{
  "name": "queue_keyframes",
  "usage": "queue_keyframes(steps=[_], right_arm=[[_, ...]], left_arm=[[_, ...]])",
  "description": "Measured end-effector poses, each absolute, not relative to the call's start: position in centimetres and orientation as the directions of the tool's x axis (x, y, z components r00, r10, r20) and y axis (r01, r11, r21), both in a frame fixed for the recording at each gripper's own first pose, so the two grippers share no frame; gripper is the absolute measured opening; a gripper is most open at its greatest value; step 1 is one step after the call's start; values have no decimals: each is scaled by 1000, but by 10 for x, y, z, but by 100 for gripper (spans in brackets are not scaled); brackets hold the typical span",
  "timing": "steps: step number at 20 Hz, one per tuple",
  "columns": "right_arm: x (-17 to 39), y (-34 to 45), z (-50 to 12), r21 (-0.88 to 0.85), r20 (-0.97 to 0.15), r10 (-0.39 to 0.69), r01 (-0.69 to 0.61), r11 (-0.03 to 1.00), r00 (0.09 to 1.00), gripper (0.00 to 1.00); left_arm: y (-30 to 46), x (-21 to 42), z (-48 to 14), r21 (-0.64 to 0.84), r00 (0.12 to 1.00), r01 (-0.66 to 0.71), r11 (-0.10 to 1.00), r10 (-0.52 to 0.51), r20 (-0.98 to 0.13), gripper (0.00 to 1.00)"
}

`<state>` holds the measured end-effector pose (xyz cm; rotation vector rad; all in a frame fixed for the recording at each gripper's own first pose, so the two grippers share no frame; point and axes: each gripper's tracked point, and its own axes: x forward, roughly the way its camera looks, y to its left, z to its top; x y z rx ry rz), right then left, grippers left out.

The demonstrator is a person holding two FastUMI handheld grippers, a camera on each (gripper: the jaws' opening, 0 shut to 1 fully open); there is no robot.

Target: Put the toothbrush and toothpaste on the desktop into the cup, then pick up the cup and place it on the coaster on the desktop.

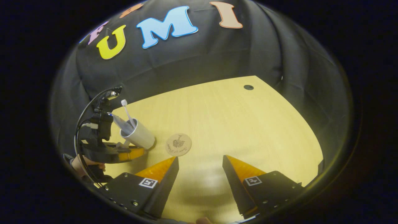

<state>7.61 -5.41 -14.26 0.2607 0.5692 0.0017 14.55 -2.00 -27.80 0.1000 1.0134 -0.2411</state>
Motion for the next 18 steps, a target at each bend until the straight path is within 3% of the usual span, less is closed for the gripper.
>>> queue_keyframes(steps=[7, 18], right_arm=[[65, -75, -145, 264, -533, 46, 115, 958, 845, 86], [52, -110, -154, 312, -545, 26, 174, 934, 838, 86]], left_arm=[[-85, 143, -281, -99, 452, 352, 931, -262, -853, 33], [-117, 149, -294, -82, 396, 374, 924, -239, -887, 33]])
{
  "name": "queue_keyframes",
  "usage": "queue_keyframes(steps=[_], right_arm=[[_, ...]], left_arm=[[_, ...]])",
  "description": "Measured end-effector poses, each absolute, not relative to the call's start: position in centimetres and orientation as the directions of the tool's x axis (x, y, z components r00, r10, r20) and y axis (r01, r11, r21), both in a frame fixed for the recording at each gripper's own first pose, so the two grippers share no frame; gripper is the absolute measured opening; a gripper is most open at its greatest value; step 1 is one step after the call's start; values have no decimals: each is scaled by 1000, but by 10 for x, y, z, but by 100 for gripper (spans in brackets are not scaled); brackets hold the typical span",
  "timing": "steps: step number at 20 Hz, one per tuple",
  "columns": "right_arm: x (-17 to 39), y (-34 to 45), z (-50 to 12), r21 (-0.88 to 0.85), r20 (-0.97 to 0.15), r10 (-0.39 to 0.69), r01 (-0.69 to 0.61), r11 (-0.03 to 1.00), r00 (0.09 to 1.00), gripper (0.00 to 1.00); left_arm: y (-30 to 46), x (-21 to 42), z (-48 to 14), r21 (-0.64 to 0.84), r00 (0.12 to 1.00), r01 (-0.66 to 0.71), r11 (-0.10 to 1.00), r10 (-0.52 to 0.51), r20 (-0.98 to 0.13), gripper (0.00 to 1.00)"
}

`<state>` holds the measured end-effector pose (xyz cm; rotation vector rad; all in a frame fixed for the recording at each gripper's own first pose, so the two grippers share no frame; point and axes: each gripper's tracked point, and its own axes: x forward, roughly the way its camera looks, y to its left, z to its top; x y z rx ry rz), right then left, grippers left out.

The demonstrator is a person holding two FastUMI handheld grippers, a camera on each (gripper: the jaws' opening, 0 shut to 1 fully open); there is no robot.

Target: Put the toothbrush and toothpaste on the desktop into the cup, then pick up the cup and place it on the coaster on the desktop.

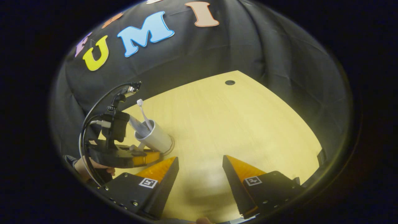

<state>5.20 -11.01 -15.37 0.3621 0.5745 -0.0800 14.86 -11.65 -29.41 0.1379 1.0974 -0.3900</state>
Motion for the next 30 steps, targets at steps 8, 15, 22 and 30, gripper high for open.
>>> queue_keyframes(steps=[8, 15, 22, 30], right_arm=[[40, -121, -154, 290, -545, 32, 152, 945, 838, 86], [45, -118, -136, 243, -479, 39, 90, 966, 877, 82], [53, -98, -82, 148, -313, 68, -22, 989, 947, 86], [34, -69, -34, 103, -132, 133, -120, 987, 982, 82]], left_arm=[[-118, 148, -293, -49, 411, 335, 941, -193, -891, 31], [-122, 144, -263, -58, 531, 321, 945, -231, -815, 80], [-103, 120, -187, -107, 743, 222, 969, -239, -625, 91], [-77, 66, -93, -117, 936, 117, 986, -149, -319, 90]])
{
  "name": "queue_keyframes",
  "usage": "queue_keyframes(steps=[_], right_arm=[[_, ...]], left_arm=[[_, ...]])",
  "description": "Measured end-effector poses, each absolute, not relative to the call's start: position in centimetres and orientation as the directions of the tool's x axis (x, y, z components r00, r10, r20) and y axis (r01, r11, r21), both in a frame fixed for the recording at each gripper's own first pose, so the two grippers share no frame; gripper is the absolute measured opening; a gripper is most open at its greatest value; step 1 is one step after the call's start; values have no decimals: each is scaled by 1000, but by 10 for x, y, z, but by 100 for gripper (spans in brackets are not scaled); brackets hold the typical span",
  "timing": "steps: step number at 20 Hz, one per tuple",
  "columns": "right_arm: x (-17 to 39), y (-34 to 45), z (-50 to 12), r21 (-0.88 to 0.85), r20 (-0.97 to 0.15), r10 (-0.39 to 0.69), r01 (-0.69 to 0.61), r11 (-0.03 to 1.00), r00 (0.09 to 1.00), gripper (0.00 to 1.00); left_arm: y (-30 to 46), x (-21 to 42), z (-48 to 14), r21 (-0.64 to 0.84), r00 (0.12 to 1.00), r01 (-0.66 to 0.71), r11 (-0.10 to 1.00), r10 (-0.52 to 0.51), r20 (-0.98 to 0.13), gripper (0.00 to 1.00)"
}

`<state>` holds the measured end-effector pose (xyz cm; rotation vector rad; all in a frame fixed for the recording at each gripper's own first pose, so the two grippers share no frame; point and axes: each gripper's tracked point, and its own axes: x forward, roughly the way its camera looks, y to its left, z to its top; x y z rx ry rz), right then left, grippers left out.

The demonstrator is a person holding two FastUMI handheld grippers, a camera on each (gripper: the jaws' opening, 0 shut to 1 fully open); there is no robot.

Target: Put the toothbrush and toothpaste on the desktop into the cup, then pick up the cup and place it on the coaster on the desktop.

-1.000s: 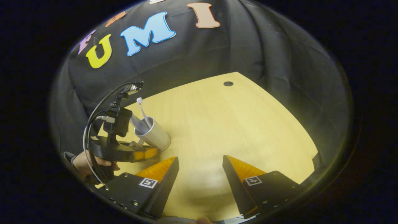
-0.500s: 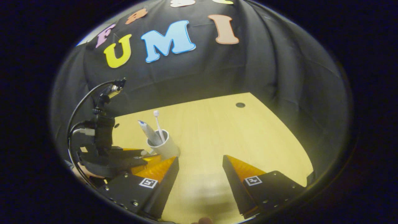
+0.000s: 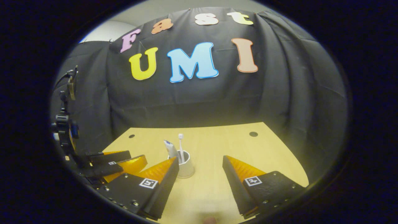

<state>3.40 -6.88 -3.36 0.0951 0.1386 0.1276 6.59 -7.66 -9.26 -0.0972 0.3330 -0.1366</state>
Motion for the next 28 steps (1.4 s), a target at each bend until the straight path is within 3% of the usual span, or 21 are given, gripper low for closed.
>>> queue_keyframes(steps=[4, 5, 6, 12, 13, 14, 19, 20, 21, 28], right_arm=[[21, -60, -3, 67, -23, 156, -155, 986, 987, 86], [18, -57, 0, 52, -10, 161, -161, 986, 987, 81], [16, -56, 3, 40, -2, 164, -164, 986, 986, 85], [-1, -50, 34, -9, 114, 131, -131, 991, 985, 86], [-3, -50, 37, -24, 122, 113, -111, 994, 986, 81], [-5, -48, 38, -33, 126, 97, -94, 995, 987, 86], [-12, -39, 37, -40, 144, 50, -45, 998, 988, 85], [-13, -37, 36, -33, 141, 46, -42, 999, 989, 81], [-14, -35, 37, -24, 146, 45, -42, 999, 988, 85], [-19, -32, 42, 8, 153, 43, -44, 999, 987, 85]], left_arm=[[-60, 39, -61, -103, 980, 65, 993, -83, -181, 90], [-55, 33, -55, -96, 984, 55, 994, -70, -164, 90], [-50, 29, -45, -93, 987, 49, 994, -62, -149, 90], [-39, 18, -25, -88, 996, 49, 995, -55, -75, 90], [-37, 15, -21, -89, 996, 49, 995, -56, -71, 90], [-35, 13, -15, -92, 997, 54, 994, -59, -58, 90], [-23, 0, 5, -73, 999, 48, 996, -46, 18, 89], [-21, -1, 6, -66, 999, 46, 997, -45, 17, 89], [-19, -2, 8, -59, 999, 44, 997, -43, 20, 89], [-7, -10, 8, -49, 999, 27, 998, -25, 35, 89]])
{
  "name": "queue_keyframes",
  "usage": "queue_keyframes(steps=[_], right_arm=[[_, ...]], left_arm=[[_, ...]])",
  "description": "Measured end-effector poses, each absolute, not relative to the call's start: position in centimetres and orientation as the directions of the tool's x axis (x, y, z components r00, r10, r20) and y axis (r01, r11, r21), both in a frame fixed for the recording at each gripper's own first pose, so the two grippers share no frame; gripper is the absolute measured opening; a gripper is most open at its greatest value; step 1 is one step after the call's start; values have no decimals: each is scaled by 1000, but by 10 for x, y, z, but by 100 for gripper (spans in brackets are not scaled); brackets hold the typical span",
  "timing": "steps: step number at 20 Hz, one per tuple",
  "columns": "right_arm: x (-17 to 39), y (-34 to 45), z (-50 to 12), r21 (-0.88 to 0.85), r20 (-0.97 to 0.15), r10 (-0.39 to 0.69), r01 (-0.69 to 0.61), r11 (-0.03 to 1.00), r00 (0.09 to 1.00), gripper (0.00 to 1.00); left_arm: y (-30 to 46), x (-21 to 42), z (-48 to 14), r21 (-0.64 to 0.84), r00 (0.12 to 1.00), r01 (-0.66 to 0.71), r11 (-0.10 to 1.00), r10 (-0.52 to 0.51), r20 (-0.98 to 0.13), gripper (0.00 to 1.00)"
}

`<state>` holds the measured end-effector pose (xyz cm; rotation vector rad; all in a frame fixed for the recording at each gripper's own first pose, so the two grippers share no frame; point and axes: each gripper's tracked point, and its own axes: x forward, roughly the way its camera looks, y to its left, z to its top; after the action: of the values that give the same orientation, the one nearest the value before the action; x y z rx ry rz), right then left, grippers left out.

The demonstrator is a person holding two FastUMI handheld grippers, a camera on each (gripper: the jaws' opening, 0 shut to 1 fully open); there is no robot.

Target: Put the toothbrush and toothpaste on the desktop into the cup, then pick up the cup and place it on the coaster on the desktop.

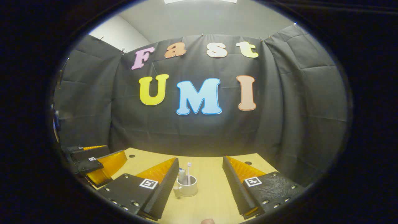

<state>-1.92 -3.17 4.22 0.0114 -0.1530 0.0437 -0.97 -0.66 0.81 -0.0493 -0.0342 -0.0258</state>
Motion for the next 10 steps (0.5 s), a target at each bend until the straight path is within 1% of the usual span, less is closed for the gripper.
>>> queue_keyframes(steps=[10], right_arm=[[-16, -26, 49, -33, 175, 58, -53, 998, 983, 85]], left_arm=[[2, -11, 20, -65, 997, 2, 998, 2, 71, 89]])
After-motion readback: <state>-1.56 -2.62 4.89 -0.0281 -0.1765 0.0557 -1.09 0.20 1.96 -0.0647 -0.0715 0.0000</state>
